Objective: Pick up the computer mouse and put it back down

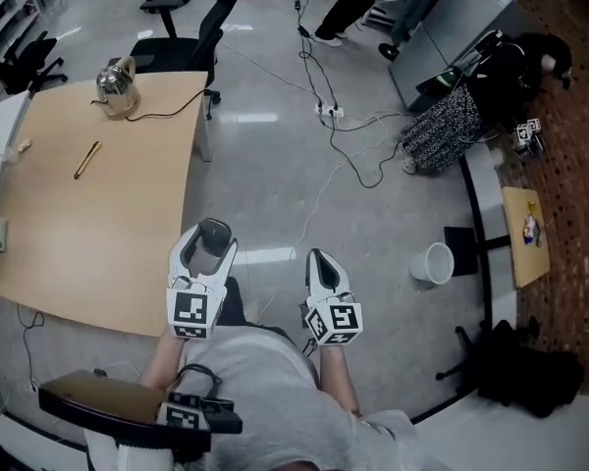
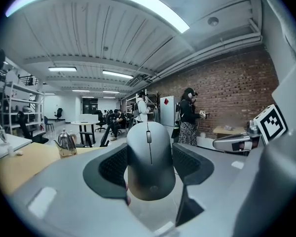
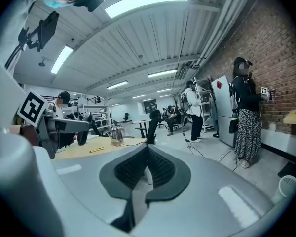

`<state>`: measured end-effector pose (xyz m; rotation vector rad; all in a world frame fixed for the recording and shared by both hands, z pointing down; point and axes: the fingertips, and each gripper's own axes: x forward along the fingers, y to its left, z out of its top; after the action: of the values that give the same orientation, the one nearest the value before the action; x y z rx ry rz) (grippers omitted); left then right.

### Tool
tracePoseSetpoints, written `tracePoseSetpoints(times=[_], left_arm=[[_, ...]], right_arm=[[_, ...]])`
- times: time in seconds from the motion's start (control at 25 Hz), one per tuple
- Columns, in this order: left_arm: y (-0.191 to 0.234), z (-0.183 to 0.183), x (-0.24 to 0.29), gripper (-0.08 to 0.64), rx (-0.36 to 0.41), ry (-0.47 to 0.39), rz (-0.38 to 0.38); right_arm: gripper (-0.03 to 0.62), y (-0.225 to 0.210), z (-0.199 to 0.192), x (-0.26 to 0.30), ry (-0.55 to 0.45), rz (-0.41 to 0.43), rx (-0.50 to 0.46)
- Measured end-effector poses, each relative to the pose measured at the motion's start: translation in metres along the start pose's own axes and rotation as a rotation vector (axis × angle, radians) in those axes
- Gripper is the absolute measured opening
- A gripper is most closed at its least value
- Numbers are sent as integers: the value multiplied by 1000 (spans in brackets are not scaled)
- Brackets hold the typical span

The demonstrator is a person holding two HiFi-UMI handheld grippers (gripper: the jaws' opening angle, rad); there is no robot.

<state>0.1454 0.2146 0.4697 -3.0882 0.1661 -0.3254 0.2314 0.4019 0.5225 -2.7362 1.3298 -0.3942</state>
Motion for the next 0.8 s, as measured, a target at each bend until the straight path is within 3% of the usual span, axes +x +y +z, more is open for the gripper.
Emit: tracePoseSetpoints(times=[0.56,0.8], left_arm=[[89,3,78,304,-41,26,160],[138,12,111,304,-96,31,217]], right_arm=[[7,-4,33,149,22,164,-41],[6,16,58,222,47,251,-76]])
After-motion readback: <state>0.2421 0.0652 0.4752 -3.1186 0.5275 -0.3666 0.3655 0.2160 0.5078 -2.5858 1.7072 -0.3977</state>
